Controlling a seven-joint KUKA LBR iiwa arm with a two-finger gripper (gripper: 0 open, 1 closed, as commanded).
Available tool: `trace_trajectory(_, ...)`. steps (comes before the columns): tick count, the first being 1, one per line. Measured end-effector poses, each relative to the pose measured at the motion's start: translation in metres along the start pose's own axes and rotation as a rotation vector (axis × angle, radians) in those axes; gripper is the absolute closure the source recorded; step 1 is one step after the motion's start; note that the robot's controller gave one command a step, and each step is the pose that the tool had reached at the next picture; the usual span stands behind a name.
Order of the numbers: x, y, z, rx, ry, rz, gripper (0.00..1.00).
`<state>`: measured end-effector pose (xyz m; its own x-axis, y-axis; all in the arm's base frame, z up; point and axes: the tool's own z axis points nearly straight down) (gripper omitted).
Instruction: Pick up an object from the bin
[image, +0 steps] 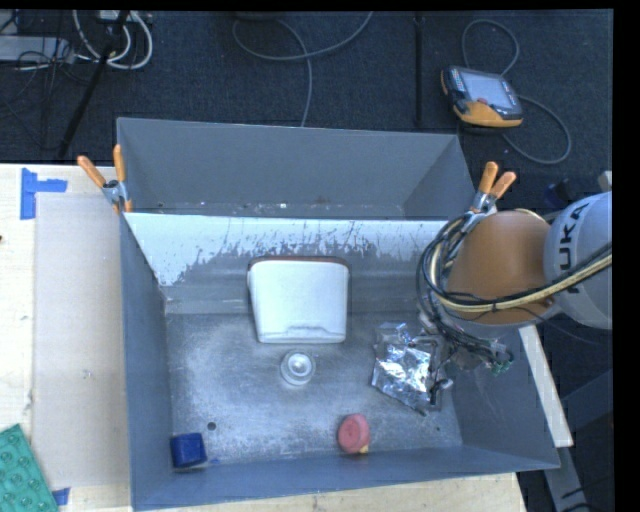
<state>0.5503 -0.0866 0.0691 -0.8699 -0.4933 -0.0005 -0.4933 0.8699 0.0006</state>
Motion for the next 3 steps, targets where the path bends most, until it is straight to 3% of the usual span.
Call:
trace_trajectory(1, -0.0002, 0.0, -0.0006, -0.001, -0.001, 0.003, 1.0)
trace_trajectory(2, 0.0002, -0.0002, -0.0003, -0.001, 0.0, 0.004, 0.0)
trace_trajectory(3, 0.0001, -0.0002, -0.0004, -0.001, 0.0, 0.005, 1.0)
